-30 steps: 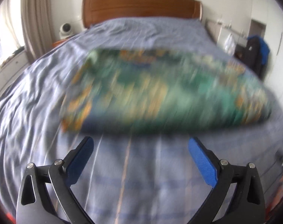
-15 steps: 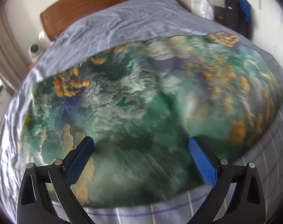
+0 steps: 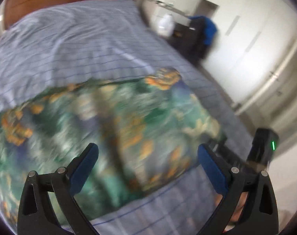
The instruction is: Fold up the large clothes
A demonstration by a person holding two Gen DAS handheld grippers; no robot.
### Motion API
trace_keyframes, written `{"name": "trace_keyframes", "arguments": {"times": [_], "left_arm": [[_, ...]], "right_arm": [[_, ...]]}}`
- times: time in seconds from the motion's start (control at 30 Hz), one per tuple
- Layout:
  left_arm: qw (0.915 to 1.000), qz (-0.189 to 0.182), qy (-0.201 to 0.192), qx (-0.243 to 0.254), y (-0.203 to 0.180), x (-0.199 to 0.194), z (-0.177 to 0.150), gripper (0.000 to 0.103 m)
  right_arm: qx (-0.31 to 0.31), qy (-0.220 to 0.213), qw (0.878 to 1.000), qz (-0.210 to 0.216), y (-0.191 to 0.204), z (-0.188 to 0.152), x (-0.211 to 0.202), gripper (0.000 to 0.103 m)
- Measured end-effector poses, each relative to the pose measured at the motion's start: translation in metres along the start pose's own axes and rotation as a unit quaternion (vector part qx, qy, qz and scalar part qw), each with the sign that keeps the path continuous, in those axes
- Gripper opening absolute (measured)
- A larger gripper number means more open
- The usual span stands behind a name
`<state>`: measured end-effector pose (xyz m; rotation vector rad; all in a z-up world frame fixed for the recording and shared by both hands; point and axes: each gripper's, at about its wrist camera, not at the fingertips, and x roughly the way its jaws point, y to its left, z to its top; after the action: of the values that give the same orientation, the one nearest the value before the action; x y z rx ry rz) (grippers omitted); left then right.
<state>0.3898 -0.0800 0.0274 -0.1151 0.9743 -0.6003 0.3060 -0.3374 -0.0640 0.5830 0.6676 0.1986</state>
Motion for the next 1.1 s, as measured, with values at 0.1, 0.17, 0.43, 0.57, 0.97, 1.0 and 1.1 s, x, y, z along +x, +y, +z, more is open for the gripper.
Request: {"name": "trace_keyframes", "arguments": {"times": [0.1,0.17,0.43,0.57,0.97,1.0,1.1], "left_arm": [[0.9983,-0.051,0.024,0.015,-0.021,0.001,0.018,0.101],[0.9969,-0.067,0.035,0.022,-0.031,-0.001,0.025,0.101],[0.9961,0.034,0.067,0.046,-0.028,-0.016,0.008,0.102],[0.9892,0.116,0.074,0.049,-0.019,-0.012,-0.007,0.082],[0.9923,0.119,0.025,-0.024,0.095,-0.078,-0.03,0.027],[0.9922,0.118,0.021,-0.035,0.109,-0.082,-0.031,0.027],[0.9905,0.113,0.012,-0.078,0.145,-0.089,-0.039,0.028]], "right_arm": [[-0.129,-0.03,0.991,0.007,0.062,-0.011,-0.026,0.03],[-0.232,-0.042,0.972,0.005,0.106,-0.03,-0.035,0.03],[-0.465,-0.062,0.883,0.011,0.21,-0.104,-0.041,0.028],[-0.541,-0.072,0.838,0.014,0.239,-0.139,-0.04,0.027],[-0.367,-0.015,0.916,0.16,0.219,-0.103,-0.079,0.073],[-0.353,-0.01,0.923,0.155,0.218,-0.097,-0.075,0.073],[-0.316,0.009,0.941,0.121,0.212,-0.078,-0.046,0.067]]}}
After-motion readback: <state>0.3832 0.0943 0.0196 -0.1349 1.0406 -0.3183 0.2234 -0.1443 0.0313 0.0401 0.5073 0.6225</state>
